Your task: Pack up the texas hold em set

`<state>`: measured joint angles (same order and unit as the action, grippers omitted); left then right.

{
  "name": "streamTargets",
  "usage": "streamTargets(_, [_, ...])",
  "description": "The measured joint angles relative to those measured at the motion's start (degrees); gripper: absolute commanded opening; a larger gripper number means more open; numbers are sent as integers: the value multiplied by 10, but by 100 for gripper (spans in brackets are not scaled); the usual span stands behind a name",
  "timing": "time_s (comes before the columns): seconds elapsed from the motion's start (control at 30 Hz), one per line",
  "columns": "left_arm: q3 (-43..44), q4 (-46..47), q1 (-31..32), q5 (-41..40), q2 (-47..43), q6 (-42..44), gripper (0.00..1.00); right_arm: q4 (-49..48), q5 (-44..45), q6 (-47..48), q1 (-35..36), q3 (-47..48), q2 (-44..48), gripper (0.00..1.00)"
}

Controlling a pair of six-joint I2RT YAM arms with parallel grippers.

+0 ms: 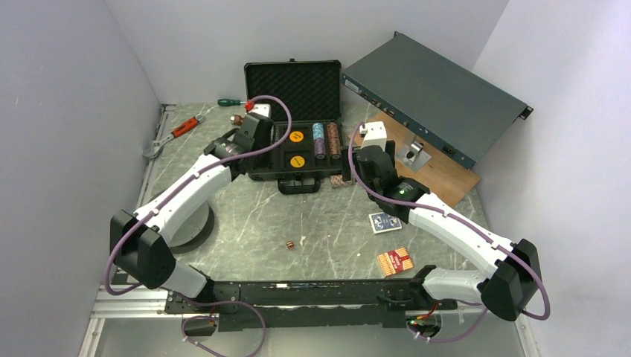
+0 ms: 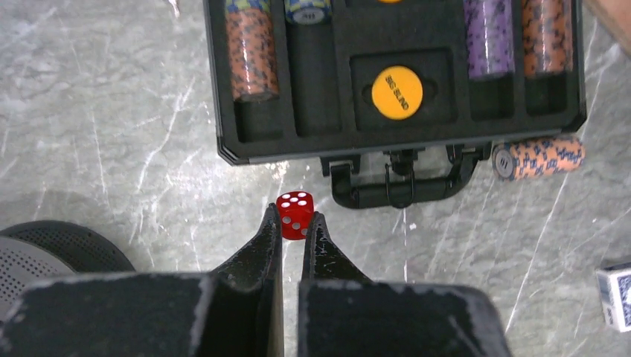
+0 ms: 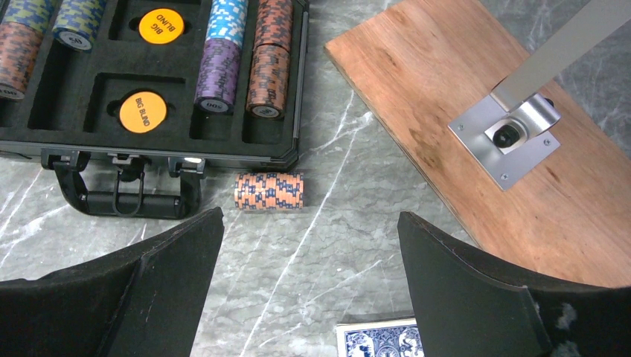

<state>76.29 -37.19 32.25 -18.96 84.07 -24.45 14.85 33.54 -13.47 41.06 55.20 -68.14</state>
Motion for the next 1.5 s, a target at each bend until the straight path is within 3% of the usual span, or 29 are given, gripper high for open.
streamTargets(0.33, [46, 0, -71, 2, 33, 2, 0, 0, -2, 0, 0, 0, 0, 91])
streamTargets(0.77, [47, 9, -115, 15, 114, 1, 0, 0, -8, 0, 0, 0, 0, 91])
streamTargets(1.5, [38, 68, -130, 65, 197, -5, 0, 1, -9, -1, 0, 0, -5, 91])
